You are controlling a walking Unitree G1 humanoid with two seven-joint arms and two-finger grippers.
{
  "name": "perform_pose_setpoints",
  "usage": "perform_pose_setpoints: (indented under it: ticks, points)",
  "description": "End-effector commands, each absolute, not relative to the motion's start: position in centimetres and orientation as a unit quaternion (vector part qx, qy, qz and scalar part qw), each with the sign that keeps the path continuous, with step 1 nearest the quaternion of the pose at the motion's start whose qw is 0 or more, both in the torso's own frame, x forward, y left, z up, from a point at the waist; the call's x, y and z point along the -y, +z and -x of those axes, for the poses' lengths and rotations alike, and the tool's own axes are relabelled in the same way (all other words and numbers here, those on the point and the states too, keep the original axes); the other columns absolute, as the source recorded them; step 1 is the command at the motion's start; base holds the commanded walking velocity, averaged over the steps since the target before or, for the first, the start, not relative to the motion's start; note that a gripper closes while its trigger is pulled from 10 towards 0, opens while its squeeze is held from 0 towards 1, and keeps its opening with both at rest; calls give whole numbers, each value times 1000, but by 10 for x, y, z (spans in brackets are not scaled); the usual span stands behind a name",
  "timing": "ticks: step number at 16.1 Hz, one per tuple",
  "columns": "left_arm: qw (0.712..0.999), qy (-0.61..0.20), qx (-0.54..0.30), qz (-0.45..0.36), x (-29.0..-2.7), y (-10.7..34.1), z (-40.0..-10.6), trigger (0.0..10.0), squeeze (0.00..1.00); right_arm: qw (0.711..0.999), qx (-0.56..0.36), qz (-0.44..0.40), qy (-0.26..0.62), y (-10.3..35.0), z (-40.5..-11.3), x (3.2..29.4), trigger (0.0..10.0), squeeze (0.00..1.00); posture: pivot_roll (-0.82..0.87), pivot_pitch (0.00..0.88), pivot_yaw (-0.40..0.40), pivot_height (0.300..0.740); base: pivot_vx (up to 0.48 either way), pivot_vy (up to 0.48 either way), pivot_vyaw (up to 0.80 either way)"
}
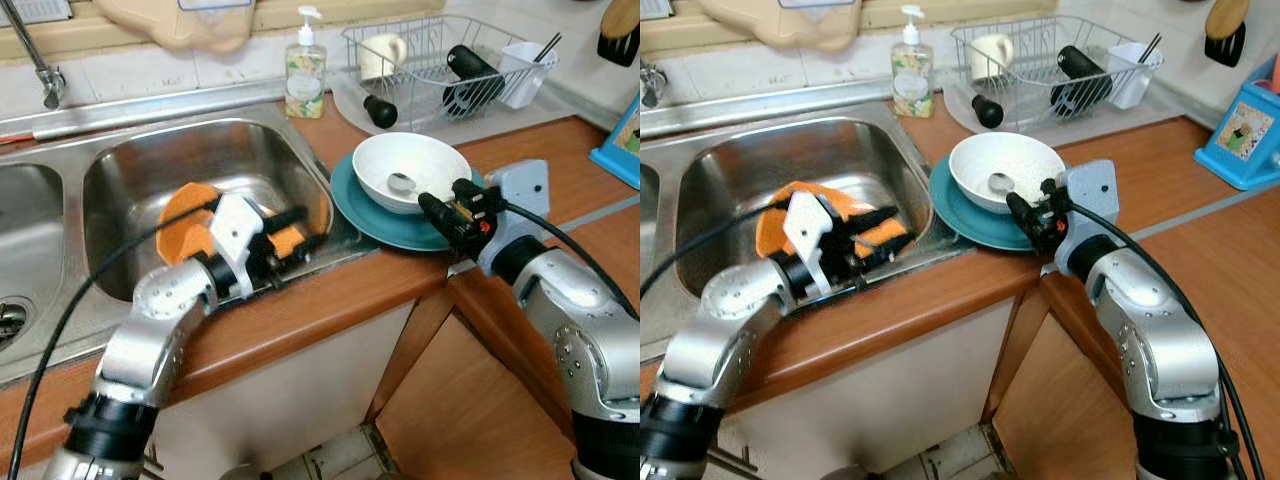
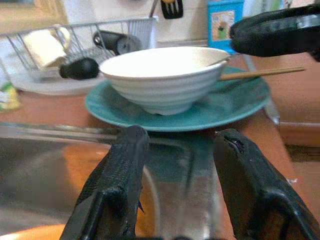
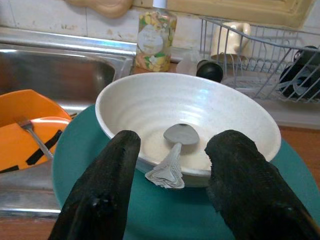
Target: Kitchen organization
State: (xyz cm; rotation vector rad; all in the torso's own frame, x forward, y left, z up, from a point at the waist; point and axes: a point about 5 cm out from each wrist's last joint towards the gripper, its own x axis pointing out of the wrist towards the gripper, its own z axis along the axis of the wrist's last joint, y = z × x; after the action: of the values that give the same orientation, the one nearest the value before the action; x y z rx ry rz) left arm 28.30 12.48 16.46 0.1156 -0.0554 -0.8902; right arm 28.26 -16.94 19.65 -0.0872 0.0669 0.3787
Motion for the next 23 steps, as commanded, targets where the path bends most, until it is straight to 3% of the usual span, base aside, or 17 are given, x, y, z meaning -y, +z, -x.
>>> perform_pose_setpoints:
  ticks: [1, 14, 19, 23]
  points:
    - [894, -444, 30, -50, -118, 170, -278, 10000, 0, 980, -53, 48, 183, 191, -285, 170, 0, 0, -160, 0, 0, 740, 0, 0, 0]
    - [896, -439, 22, -60, -113, 176, -275, 10000, 0, 983, -38, 35, 176, 198, -291, 173, 0, 0, -165, 0, -7, 740, 0, 0, 0]
    - [905, -395, 81, -140, -113, 194, -289, 10000, 0, 976, 20, -7, 218, 226, -290, 168, 0, 0, -164, 0, -5, 740, 0, 0, 0]
    - [888, -374, 130, -234, -108, 206, -299, 10000, 0, 959, 29, -3, 282, 236, -285, 149, 0, 0, -162, 0, -4, 740, 0, 0, 0]
